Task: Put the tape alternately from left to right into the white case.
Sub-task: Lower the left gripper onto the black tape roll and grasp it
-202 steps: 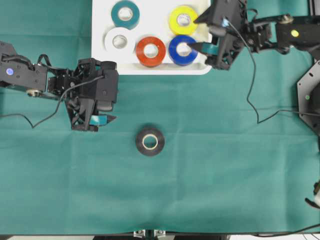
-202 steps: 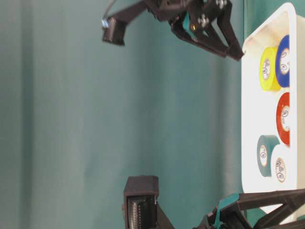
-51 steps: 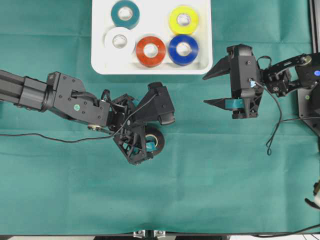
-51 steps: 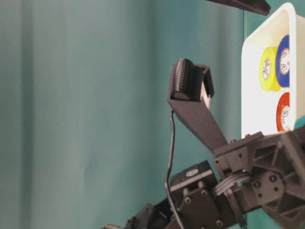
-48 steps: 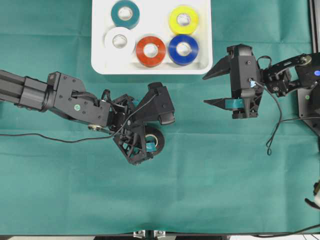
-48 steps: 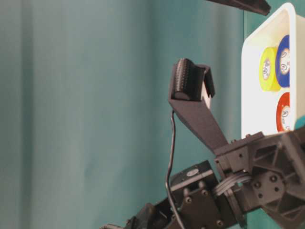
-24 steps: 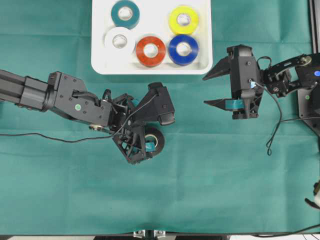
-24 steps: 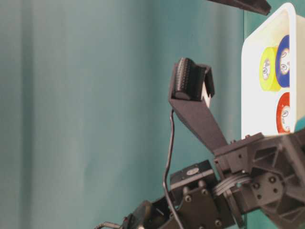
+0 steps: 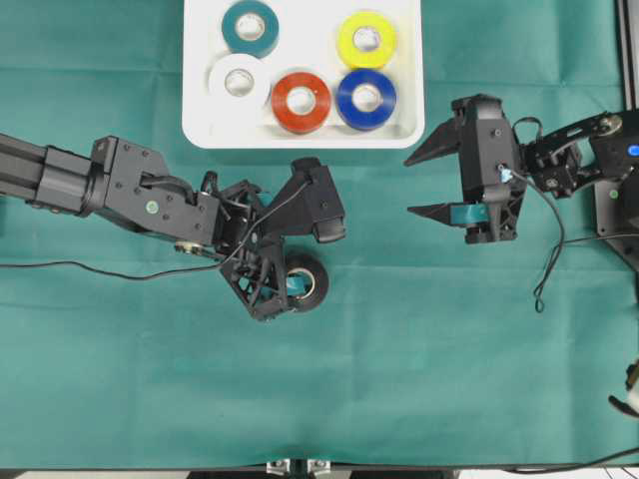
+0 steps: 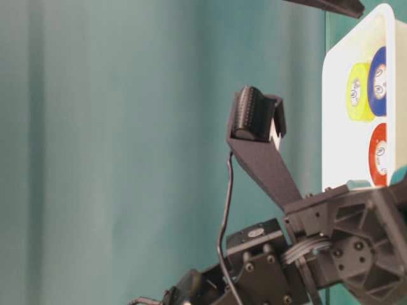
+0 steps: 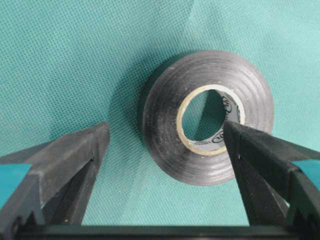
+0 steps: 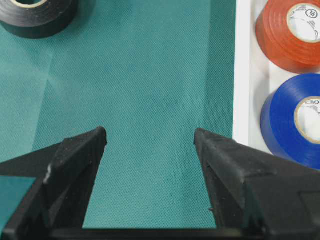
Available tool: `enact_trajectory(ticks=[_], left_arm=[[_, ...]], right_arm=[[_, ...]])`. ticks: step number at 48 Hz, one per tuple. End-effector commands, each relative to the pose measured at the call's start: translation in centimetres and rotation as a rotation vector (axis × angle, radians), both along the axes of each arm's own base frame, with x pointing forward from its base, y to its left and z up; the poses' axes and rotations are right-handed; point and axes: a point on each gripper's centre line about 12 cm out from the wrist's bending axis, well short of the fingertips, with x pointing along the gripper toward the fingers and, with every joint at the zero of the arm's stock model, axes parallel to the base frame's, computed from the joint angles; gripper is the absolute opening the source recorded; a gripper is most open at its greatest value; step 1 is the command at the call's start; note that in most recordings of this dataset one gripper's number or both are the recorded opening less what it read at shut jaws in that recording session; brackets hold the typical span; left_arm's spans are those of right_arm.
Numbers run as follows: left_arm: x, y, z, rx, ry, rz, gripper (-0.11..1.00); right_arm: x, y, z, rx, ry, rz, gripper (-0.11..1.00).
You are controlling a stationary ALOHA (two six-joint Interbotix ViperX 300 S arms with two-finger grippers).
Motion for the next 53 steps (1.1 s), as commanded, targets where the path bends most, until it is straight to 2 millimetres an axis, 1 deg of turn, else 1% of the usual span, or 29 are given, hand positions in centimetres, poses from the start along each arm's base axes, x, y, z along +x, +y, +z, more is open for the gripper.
enact_trajectory(ticks=[1, 23, 27, 30, 34, 36, 39, 41, 44, 53], left_arm=[[0.28, 0.38, 1.01, 0.001, -0.023, 0.005, 0.65], [0.74, 0.66, 0.65, 0.001, -0.02, 0.013, 0.65], [0.83, 0.64, 0.81, 0.0, -0.025, 0.014, 0.62], [0.91, 0.63, 0.97, 0.0, -0.029, 0.013, 0.53], [1.09, 0.61, 1.36, -0.002, -0.04, 0.013, 0.29], [1.16, 0.6, 1.51, -0.002, -0.043, 0.013, 0.19], [1.13, 0.6, 1.49, -0.001, -0.04, 0.011, 0.07], [1.05, 0.61, 1.43, 0.0, -0.036, 0.011, 0.01], [0.98, 0.62, 1.45, 0.0, -0.03, 0.011, -0.04], [0.89, 0.56, 1.48, 0.001, -0.023, 0.009, -0.04]], right_arm=[[0.2, 0.19, 0.67, 0.003, -0.026, 0.009, 0.77], [-0.01, 0.14, 0.38, 0.004, -0.016, 0.006, 0.77], [-0.01, 0.16, 0.43, 0.003, -0.019, 0.008, 0.77], [0.0, 0.2, 0.43, 0.004, -0.019, 0.008, 0.77], [-0.01, 0.14, 0.42, 0.003, -0.018, 0.007, 0.77], [0.0, 0.2, 0.39, 0.003, -0.017, 0.009, 0.77], [-0.01, 0.16, 0.43, 0.004, -0.019, 0.007, 0.77], [-0.01, 0.16, 0.43, 0.004, -0.019, 0.007, 0.77], [-0.01, 0.14, 0.38, 0.004, -0.016, 0.006, 0.77], [0.04, 0.2, 0.48, 0.004, -0.02, 0.008, 0.77]])
